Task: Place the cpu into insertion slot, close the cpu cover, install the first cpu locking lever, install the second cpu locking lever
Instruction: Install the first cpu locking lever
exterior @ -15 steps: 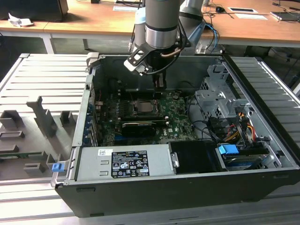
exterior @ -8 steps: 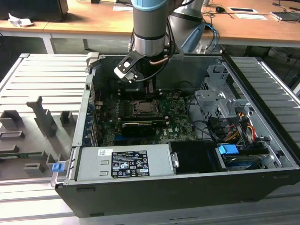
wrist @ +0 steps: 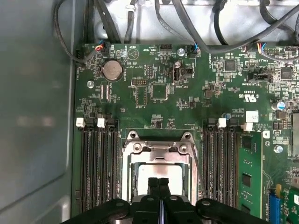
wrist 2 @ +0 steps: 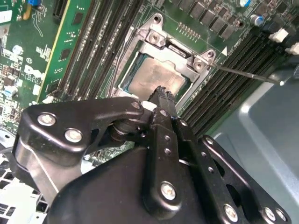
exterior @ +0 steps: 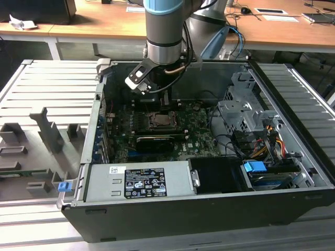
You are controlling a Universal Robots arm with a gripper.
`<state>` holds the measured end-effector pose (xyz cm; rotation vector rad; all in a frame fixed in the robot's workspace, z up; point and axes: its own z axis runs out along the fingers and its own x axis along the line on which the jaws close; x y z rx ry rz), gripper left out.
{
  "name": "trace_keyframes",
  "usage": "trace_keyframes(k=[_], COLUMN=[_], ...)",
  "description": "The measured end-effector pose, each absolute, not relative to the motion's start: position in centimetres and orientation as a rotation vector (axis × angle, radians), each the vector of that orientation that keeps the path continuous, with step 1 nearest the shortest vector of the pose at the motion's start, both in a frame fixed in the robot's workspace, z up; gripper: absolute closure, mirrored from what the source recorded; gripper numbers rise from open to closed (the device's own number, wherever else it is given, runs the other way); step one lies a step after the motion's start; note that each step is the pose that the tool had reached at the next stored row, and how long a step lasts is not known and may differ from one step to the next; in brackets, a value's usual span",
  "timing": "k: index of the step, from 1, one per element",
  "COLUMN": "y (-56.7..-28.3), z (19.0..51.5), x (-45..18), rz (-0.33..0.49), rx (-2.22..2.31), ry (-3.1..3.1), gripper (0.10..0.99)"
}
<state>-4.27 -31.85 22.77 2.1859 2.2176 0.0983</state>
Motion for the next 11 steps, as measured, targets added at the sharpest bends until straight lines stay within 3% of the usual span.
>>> trace_keyframes(k=[11], y=[-31.9], z=[26.6], x=[-4.3], rz=[0.089], rx=[2.18], ry=[2.213], gripper=[0.98])
